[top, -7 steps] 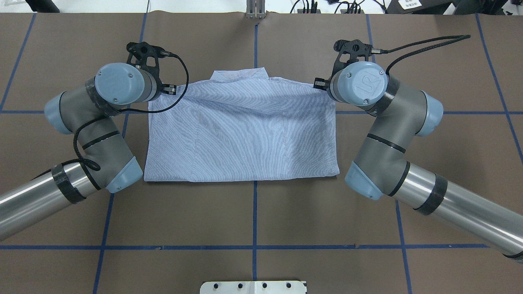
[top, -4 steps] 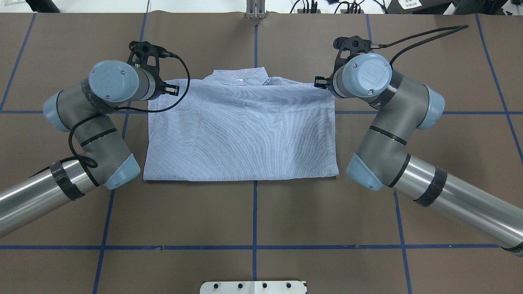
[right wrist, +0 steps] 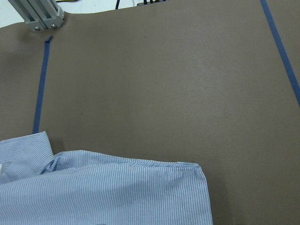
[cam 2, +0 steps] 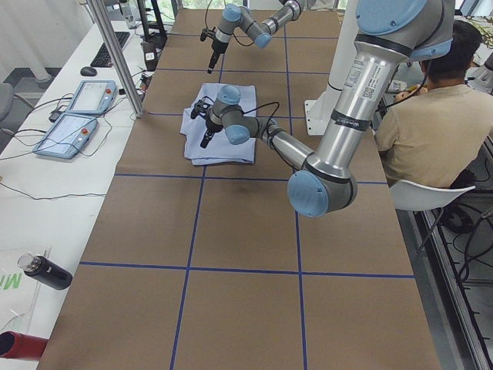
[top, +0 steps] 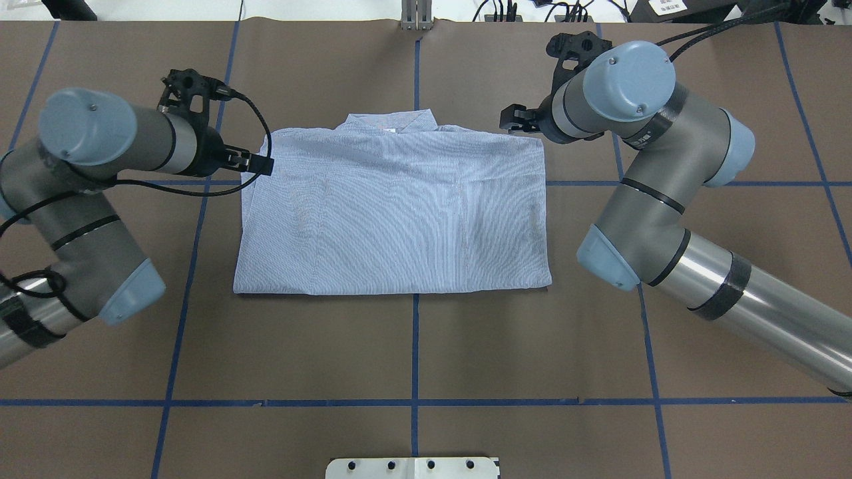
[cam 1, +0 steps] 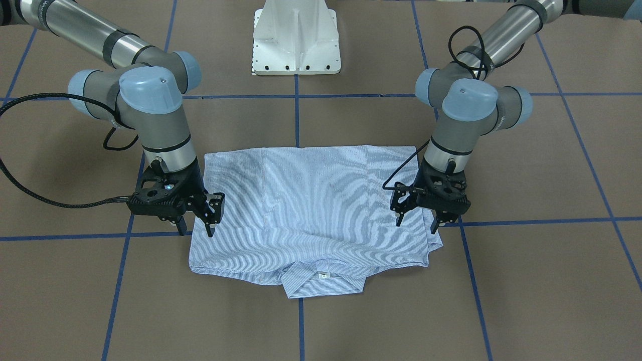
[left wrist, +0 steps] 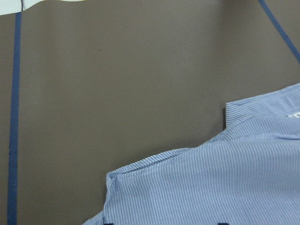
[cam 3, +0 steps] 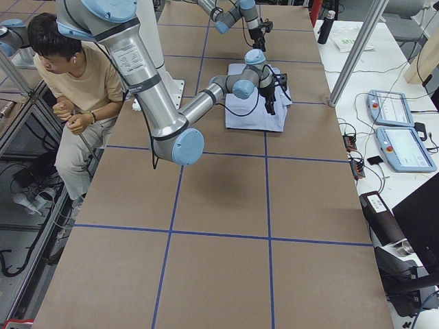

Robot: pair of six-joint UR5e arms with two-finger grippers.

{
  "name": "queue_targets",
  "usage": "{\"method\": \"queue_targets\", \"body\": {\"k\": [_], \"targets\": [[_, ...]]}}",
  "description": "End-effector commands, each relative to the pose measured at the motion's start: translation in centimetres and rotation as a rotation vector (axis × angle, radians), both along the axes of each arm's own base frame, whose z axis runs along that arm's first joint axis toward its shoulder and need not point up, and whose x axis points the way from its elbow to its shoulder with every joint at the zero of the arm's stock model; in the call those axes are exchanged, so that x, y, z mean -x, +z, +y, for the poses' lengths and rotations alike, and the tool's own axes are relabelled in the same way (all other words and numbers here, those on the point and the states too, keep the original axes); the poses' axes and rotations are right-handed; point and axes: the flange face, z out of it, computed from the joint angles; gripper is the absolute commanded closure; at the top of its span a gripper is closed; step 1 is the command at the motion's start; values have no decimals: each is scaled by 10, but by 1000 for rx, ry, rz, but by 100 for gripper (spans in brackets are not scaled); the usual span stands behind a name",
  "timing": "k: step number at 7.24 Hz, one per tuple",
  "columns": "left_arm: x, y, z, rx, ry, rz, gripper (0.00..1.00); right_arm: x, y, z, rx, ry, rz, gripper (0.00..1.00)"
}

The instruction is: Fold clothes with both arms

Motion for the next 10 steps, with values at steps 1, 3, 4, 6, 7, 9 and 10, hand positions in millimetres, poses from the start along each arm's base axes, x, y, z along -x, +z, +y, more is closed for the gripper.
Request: {"method": "queue_targets", "body": {"k": [1,3,4,6,7,9,10], "targets": [[6,22,87,84,21,114,0,-7,1,6,-6,1,-7,0],[-34,43,130,132,3,136,0,-7,0,6,-7,1,-8,0],[-48,56,134,137,-14,109,0,-7,0,6,-8,1,-9,0],[-51,62,132,140,-21,97,11,-8,-1,6,-9,3,-8,0],[-54,66,131,146,-20,90,23,-8,-1,6,-14,12,-5,0],[-62,69,138,149,-3,82,30,-7,-1,7,-15,13,-4,0],[-65,70,143,151,7,81,31,-8,0,7,-13,15,-5,0]]}}
